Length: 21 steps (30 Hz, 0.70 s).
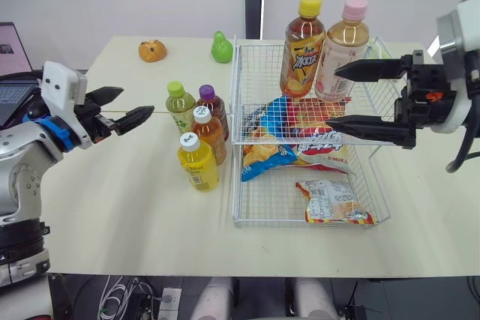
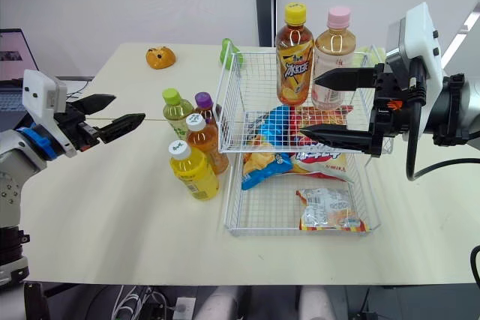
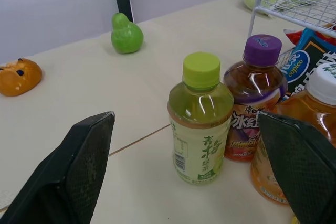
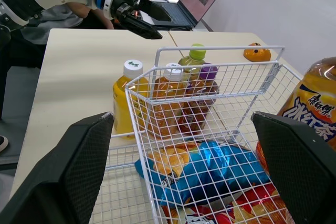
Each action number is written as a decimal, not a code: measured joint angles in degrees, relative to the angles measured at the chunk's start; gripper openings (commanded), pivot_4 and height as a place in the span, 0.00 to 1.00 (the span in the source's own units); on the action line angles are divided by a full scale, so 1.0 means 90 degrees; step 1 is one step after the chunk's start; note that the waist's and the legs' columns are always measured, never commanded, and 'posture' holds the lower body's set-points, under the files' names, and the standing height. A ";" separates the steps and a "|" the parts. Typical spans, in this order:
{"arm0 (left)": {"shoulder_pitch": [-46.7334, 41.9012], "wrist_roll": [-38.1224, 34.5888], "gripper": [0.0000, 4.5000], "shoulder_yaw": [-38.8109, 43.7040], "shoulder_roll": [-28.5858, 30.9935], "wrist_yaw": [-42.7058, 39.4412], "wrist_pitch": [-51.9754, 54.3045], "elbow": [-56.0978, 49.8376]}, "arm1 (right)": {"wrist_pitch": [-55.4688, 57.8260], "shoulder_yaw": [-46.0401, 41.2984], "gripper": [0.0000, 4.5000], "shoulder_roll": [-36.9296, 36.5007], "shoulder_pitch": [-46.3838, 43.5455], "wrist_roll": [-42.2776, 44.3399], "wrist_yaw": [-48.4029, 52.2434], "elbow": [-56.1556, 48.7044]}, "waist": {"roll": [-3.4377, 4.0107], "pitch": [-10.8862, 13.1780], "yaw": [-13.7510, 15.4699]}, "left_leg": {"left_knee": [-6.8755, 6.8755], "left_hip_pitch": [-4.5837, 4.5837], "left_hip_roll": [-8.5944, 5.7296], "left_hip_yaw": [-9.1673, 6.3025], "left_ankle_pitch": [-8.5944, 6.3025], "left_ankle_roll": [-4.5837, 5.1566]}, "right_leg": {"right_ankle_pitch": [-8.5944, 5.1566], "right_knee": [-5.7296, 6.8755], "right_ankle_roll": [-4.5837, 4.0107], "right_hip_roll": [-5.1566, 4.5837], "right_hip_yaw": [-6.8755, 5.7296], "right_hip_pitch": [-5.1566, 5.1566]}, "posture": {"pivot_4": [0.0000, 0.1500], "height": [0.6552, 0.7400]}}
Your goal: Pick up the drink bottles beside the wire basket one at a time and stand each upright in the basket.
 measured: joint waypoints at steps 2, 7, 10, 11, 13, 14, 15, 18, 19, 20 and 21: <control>-0.0045 -0.0001 1.00 -0.0008 -0.0080 0.0058 0.0000 -0.0001 | 0.0006 -0.0001 1.00 0.0002 0.0015 -0.0006 -0.0001 -0.0014 | 0.0000 0.0000 0.0001 | 0.0000 0.0000 0.0000 -0.0001 0.0000 0.0000 | 0.0000 0.0000 0.0000 0.0000 -0.0001 0.0000 | 1.00 1.00; -0.0459 0.0003 1.00 -0.0267 -0.0374 0.0358 -0.0003 -0.0008 | 0.0027 -0.0018 1.00 0.0011 0.0063 -0.0001 -0.0012 -0.0125 | 0.0000 0.0000 0.0003 | 0.0002 0.0000 -0.0003 0.0000 0.0000 0.0000 | 0.0000 0.0000 0.0001 -0.0001 -0.0001 0.0002 | 1.00 1.00; -0.0605 0.0018 1.00 -0.0515 -0.0560 0.0520 0.0018 -0.0003 | 0.0045 -0.0051 1.00 0.0008 0.0140 0.0007 -0.0033 -0.0180 | 0.0000 0.0000 0.0004 | 0.0002 0.0000 -0.0003 -0.0001 0.0000 0.0000 | 0.0000 0.0000 0.0001 0.0000 -0.0002 0.0002 | 1.00 1.00; -0.0714 0.0025 1.00 -0.0577 -0.0718 0.0651 0.0027 0.0000 | 0.0060 -0.0057 1.00 0.0010 0.0184 0.0017 -0.0053 -0.0188 | -0.0001 0.0000 0.0008 | 0.0003 -0.0001 -0.0003 -0.0001 0.0000 0.0000 | 0.0000 0.0000 0.0001 0.0000 -0.0002 0.0002 | 1.00 1.00; -0.0943 0.0112 1.00 -0.0736 -0.0955 0.0972 0.0022 0.0021 | 0.0103 -0.0075 1.00 0.0016 0.0240 0.0056 -0.0095 -0.0246 | -0.0002 0.0000 0.0012 | 0.0004 -0.0001 -0.0003 -0.0001 0.0000 0.0000 | 0.0001 0.0000 0.0001 0.0000 -0.0002 0.0003 | 1.00 1.00; -0.1021 0.0165 1.00 -0.0789 -0.1005 0.1086 0.0013 0.0056 | 0.0108 -0.0082 1.00 0.0018 0.0244 0.0069 -0.0121 -0.0257 | -0.0002 0.0000 0.0011 | 0.0003 -0.0001 -0.0003 -0.0001 0.0000 0.0000 | 0.0001 0.0000 0.0001 0.0000 -0.0002 0.0003 | 1.00 1.00; -0.1097 0.0232 1.00 -0.0813 -0.1075 0.1228 0.0000 0.0123 | 0.0114 -0.0101 1.00 0.0017 0.0249 0.0091 -0.0139 -0.0263 | -0.0001 -0.0001 0.0012 | 0.0004 -0.0001 -0.0003 0.0000 0.0000 0.0000 | 0.0001 0.0000 0.0001 0.0000 -0.0001 0.0003 | 1.00 1.00; -0.1323 0.0441 1.00 -0.0966 -0.1290 0.1596 -0.0091 0.0341 | 0.0133 -0.0176 1.00 0.0013 0.0278 0.0149 -0.0168 -0.0294 | -0.0001 -0.0001 -0.0004 | 0.0002 -0.0001 -0.0001 0.0002 0.0000 0.0000 | 0.0001 0.0001 0.0001 0.0001 0.0000 0.0002 | 1.00 1.00; -0.1393 0.0501 1.00 -0.1021 -0.1364 0.1703 -0.0097 0.0410 | 0.0139 -0.0185 1.00 0.0013 0.0279 0.0177 -0.0185 -0.0294 | -0.0002 -0.0001 -0.0004 | 0.0002 -0.0001 -0.0002 0.0001 0.0001 0.0000 | 0.0001 0.0001 0.0001 0.0001 -0.0001 0.0002 | 1.00 1.00; -0.1433 0.0557 1.00 -0.1072 -0.1407 0.1788 -0.0097 0.0463 | 0.0143 -0.0188 1.00 0.0013 0.0279 0.0190 -0.0193 -0.0300 | -0.0002 -0.0001 -0.0005 | 0.0003 -0.0001 -0.0002 0.0001 0.0001 0.0000 | 0.0001 0.0001 0.0001 0.0002 -0.0001 0.0002 | 1.00 1.00; -0.1467 0.0609 1.00 -0.1105 -0.1444 0.1861 -0.0097 0.0518 | 0.0146 -0.0193 1.00 0.0013 0.0279 0.0196 -0.0204 -0.0301 | -0.0002 -0.0001 -0.0005 | 0.0003 -0.0001 -0.0002 0.0002 0.0001 0.0000 | 0.0001 0.0001 0.0001 0.0002 0.0000 0.0002 | 1.00 1.00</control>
